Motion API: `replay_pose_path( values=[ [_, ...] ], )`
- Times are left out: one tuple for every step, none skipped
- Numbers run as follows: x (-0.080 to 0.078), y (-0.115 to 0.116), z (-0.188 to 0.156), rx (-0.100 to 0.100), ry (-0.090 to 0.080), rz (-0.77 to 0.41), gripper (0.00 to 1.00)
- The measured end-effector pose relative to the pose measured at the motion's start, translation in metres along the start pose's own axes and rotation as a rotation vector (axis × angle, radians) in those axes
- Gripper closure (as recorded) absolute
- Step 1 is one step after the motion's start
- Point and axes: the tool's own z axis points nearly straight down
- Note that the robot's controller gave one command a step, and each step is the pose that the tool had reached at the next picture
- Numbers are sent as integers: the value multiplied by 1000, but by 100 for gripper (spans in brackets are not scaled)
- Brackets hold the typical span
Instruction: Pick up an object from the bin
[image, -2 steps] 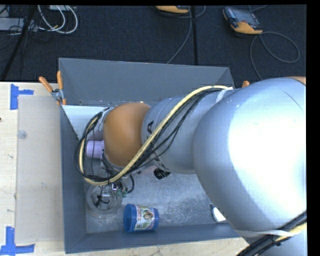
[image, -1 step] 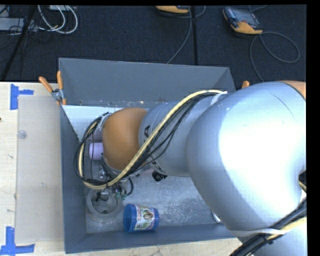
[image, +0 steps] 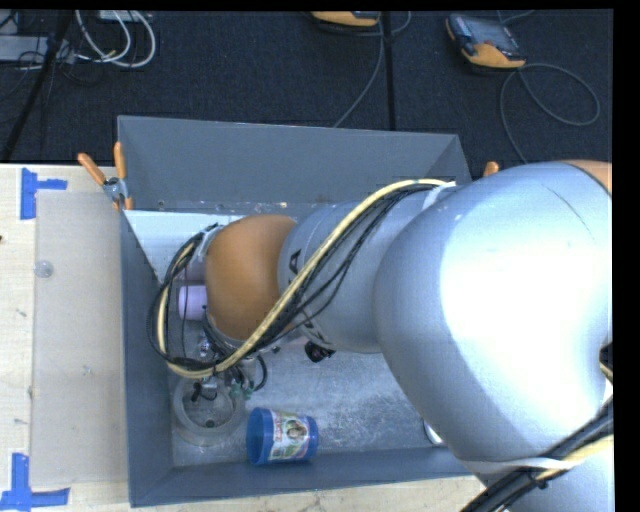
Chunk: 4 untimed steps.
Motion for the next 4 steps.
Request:
replay_pose_path(
  values=[
    [1, -1, -5, 1, 1, 0, 100],
    [2, -2, -20, 4, 5, 1, 100],
    [3, -2, -39, 4, 8, 2, 100],
    [3, -2, -61, 5, 10, 2, 100]
  ],
)
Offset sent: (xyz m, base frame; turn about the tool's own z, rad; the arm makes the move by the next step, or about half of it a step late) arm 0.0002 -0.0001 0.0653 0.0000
